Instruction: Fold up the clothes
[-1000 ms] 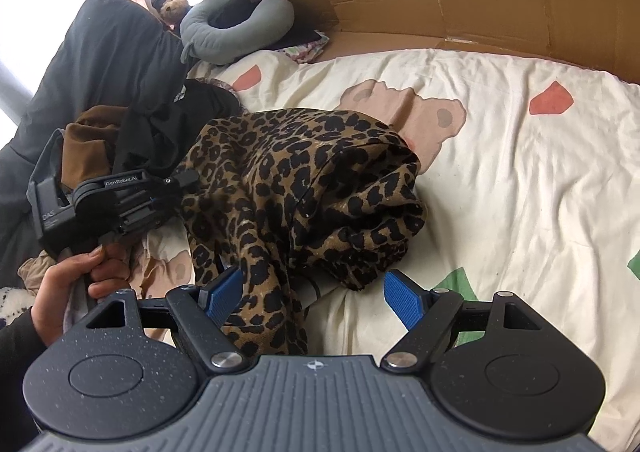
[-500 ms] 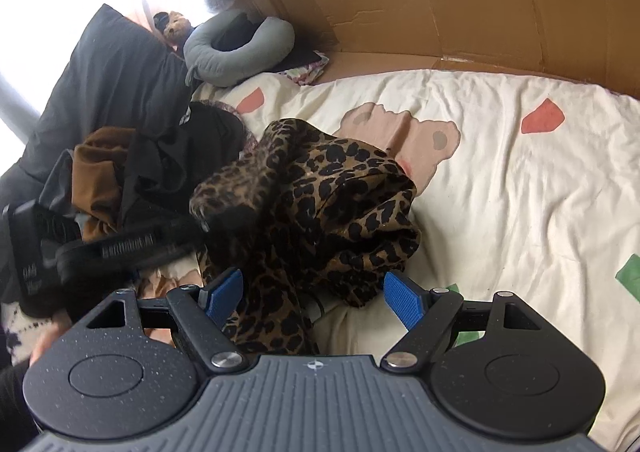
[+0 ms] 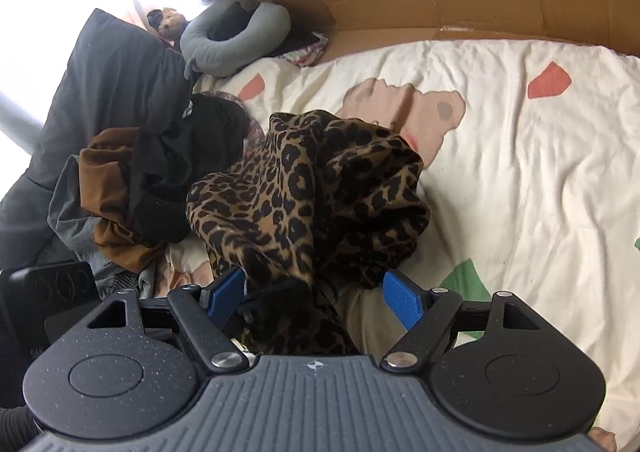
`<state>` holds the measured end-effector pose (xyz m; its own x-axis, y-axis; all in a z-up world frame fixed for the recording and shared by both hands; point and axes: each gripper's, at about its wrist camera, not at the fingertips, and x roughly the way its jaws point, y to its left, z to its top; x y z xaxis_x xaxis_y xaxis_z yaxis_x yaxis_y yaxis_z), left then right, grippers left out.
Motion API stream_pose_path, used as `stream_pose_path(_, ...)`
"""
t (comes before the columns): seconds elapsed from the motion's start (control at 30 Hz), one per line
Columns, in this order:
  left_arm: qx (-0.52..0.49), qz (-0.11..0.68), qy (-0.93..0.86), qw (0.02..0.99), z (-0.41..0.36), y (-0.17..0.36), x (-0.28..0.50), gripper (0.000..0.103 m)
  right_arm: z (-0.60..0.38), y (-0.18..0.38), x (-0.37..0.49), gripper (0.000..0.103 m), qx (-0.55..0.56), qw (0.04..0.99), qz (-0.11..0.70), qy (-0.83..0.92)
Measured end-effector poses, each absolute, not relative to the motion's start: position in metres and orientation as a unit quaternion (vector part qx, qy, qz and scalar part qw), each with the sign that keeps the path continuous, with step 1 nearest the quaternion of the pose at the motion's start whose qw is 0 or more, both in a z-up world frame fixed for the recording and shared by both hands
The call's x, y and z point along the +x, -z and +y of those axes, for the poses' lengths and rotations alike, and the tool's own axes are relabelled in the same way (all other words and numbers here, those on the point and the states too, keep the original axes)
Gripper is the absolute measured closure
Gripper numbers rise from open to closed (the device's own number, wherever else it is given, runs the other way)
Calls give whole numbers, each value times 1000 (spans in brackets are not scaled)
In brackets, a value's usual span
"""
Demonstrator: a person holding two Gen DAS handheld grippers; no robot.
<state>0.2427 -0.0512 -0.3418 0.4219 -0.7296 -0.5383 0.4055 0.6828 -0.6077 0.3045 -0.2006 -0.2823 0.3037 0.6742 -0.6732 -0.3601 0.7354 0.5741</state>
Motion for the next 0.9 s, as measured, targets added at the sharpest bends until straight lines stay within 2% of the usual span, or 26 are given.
stream_pose_path(0.13, -175, 415, 373, 811, -64, 342, 232, 101, -198, 293, 303, 39, 154, 779, 507, -335)
stream_pose_path(0.17, -169, 415, 379, 810, -67, 342, 230, 101, -197, 295, 303, 47, 152, 776, 511, -337)
stream_pose_path(0.2, -161, 415, 383, 809, -68, 341, 229, 101, -197, 298, 302, 61, 151, 773, 515, -339)
stream_pose_path(0.27, -137, 419, 388, 809, -70, 340, 227, 100, -197, 303, 301, 72, 153, 768, 520, -341)
stream_pose_path(0.3, -127, 422, 389, 809, -70, 340, 226, 98, -199, 304, 300, 84, 155, 770, 516, -342)
stream_pose_path(0.37, -127, 425, 392, 806, -66, 338, 225, 94, -202, 304, 298, 91, 153, 774, 511, -340)
stream_pose_path(0.43, -122, 424, 388, 809, -62, 335, 223, 85, -204, 303, 299, 93, 153, 778, 508, -336)
stream_pose_path(0.57, -132, 422, 362, 821, -43, 331, 221, 76, -211, 301, 301, 95, 158, 786, 499, -329)
stream_pose_path(0.63, -143, 421, 336, 830, -29, 328, 221, 68, -214, 300, 301, 96, 157, 789, 496, -326)
stream_pose_path(0.77, -156, 410, 290, 851, -2, 319, 224, 62, -219, 300, 300, 98, 155, 791, 496, -323)
stream_pose_path(0.83, -135, 400, 276, 864, 6, 308, 224, 49, -221, 300, 300, 98, 153, 792, 496, -322)
stream_pose_path(0.9, -127, 385, 266, 874, 14, 296, 227, 45, -224, 299, 299, 98, 150, 791, 497, -322)
